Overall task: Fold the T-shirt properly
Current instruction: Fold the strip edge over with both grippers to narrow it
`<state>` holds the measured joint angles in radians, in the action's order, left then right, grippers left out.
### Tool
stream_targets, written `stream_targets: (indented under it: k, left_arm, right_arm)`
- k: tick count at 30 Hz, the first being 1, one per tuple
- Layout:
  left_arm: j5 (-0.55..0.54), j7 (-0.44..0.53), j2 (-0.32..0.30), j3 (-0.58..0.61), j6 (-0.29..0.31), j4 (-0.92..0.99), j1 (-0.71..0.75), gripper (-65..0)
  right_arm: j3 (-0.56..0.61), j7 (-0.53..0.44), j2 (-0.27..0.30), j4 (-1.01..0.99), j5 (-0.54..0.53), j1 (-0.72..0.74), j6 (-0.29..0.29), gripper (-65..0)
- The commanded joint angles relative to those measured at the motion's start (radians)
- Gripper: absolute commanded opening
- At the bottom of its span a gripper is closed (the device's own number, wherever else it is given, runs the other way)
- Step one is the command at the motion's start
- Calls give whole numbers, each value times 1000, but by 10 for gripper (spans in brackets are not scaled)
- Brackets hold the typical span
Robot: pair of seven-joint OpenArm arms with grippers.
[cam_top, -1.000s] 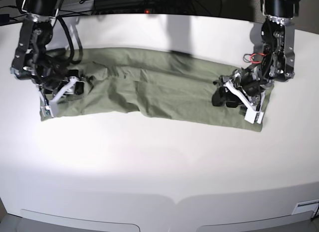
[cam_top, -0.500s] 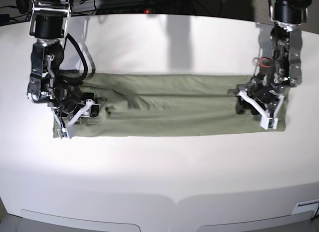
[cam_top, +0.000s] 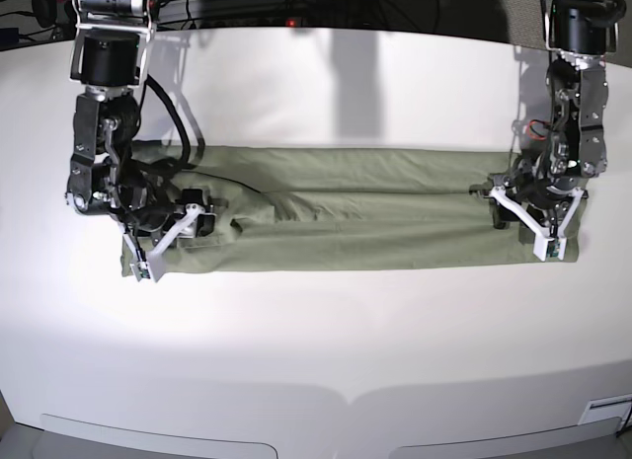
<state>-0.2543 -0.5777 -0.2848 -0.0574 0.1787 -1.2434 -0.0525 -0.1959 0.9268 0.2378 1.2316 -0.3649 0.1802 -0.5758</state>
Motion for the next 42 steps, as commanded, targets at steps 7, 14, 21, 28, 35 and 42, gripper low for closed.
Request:
stream_targets:
  k: [7, 14, 21, 28, 35, 42]
  left_arm:
    - [30, -65, -10, -2, -34, 19, 13, -326]
    - [30, -51, -10, -2, -34, 19, 2, -326]
    - [103, -156, -10, -2, -34, 15, -54, -326]
    - [124, -163, -10, -2, -30, -57, -79, -280]
    - [116, -202, -13, -2, 74, -134, -87, -195]
    - [154, -185, -16, -2, 72, -232, -87, -195]
  right_arm:
    - [0, 61, 6, 142, 12, 42, 8, -364]
    - [0, 116, 6, 329, -63, 55, 8, -364]
    - [0, 159, 6, 419, -66, 55, 8, -364]
    - [0, 159, 6, 418, -66, 55, 8, -364]
    - [0, 159, 6, 418, -66, 55, 8, -364]
    - [0, 159, 6, 418, -65, 55, 8, -364]
